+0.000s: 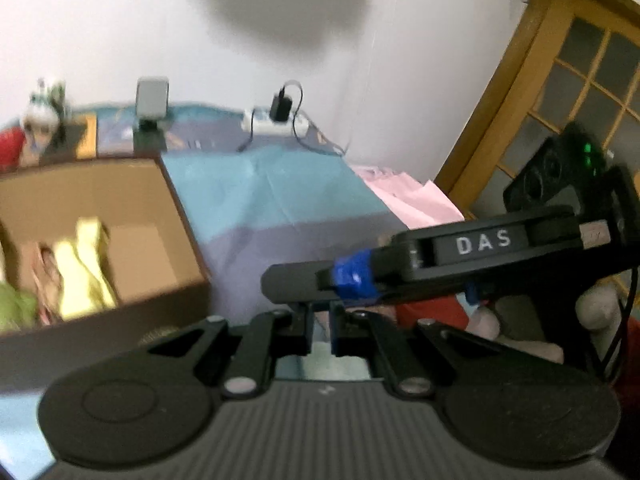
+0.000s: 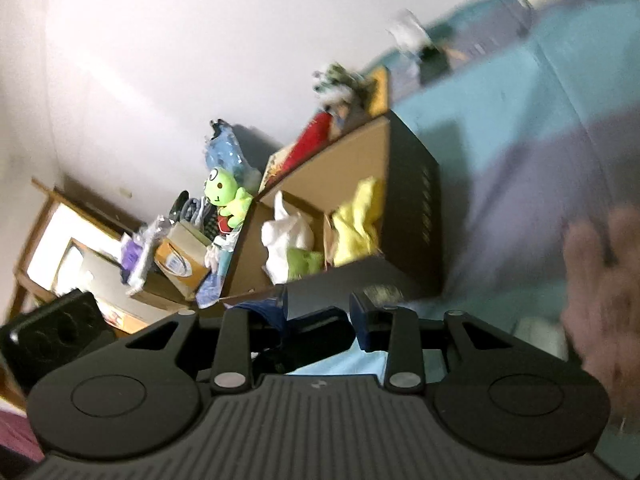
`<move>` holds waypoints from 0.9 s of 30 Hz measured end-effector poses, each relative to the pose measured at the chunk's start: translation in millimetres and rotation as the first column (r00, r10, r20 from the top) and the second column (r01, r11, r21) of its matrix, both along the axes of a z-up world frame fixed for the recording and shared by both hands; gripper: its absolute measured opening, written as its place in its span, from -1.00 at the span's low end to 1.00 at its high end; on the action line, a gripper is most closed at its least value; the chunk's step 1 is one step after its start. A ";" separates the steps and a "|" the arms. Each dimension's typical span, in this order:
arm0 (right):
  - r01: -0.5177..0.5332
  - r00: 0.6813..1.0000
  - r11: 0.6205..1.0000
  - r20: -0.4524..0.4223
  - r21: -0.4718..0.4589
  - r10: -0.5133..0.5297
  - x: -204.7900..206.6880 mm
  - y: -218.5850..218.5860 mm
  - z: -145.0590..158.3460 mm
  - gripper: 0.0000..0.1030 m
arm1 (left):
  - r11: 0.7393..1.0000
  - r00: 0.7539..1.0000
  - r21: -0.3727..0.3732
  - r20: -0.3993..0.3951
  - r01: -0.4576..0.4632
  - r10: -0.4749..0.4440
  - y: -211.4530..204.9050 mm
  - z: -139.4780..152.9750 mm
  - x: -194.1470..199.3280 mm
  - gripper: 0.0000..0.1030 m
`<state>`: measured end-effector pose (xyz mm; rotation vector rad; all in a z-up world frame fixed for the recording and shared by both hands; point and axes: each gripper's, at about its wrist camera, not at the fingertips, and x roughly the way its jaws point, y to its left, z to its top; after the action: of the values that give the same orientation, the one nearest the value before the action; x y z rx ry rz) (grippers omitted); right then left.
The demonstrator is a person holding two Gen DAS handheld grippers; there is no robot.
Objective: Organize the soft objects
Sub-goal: 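Move the right tool back to the pile toward the pale green pouch, then close the right gripper on the pale green pouch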
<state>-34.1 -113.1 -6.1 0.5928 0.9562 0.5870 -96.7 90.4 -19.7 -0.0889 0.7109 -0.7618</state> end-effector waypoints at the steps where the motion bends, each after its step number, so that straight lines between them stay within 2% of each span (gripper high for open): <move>1: 0.001 1.000 0.999 0.021 -0.032 -0.001 1.1 4.9 2.8 -0.66 | 1.000 1.000 0.010 0.009 0.000 0.000 3.2 -0.7 1.7 -0.97; 5: 0.071 0.997 0.983 0.024 -0.167 -0.067 -1.1 -0.5 -2.8 -0.66 | 0.999 0.999 0.032 -0.037 0.038 -0.036 15.8 -19.3 9.9 -0.94; 7: 0.129 0.991 0.960 -0.010 -0.247 -0.136 -4.2 -8.1 -11.8 -0.66 | 0.996 0.995 0.057 -0.071 0.074 -0.070 16.3 -34.3 12.4 -0.92; 8: 0.156 0.985 0.946 -0.023 -0.286 -0.169 -6.7 -13.5 -17.2 -0.66 | 0.992 0.990 0.071 -0.100 0.103 -0.095 13.9 -43.3 14.2 -0.83; 9: 0.176 0.980 0.933 -0.035 -0.314 -0.197 -9.0 -17.2 -21.8 -0.66 | 0.989 0.986 0.081 -0.126 0.123 -0.112 12.8 -50.9 14.4 -0.62; 10: 0.194 0.973 0.923 -0.051 -0.331 -0.223 -13.9 -23.4 -26.8 -0.66 | 0.987 0.982 0.093 -0.145 0.133 -0.119 9.2 -58.9 16.3 -0.06; 11: 0.210 0.966 0.916 -0.069 -0.341 -0.248 -18.0 -28.2 -32.4 -0.66 | 0.984 0.977 0.096 -0.165 0.149 -0.132 5.5 -66.6 17.5 0.05; 16: 0.241 0.932 0.887 -0.161 -0.394 -0.325 -41.9 -41.7 -56.5 -0.66 | 0.963 0.941 0.102 -0.263 0.248 -0.214 -19.6 -90.8 21.3 0.07; 20: 0.262 0.914 0.865 -0.177 -0.429 -0.365 -59.5 -48.9 -70.2 -0.66 | 0.947 0.923 0.142 -0.304 0.288 -0.235 -41.4 -103.8 23.0 0.11; 23: 0.287 0.891 0.862 -0.214 -0.417 -0.400 -65.2 -59.0 -83.5 -0.66 | 0.937 0.915 0.178 -0.329 0.302 -0.232 -58.9 -112.2 22.7 0.11; 27: 0.331 0.862 0.879 -0.269 -0.342 -0.429 -69.7 -71.1 -100.6 -0.65 | 0.923 0.909 0.224 -0.352 0.311 -0.221 -79.4 -120.0 19.3 0.14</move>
<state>-103.8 -184.1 -106.7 0.6127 1.1811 -0.0224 -77.4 11.0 -139.7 0.1473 1.1530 -0.9153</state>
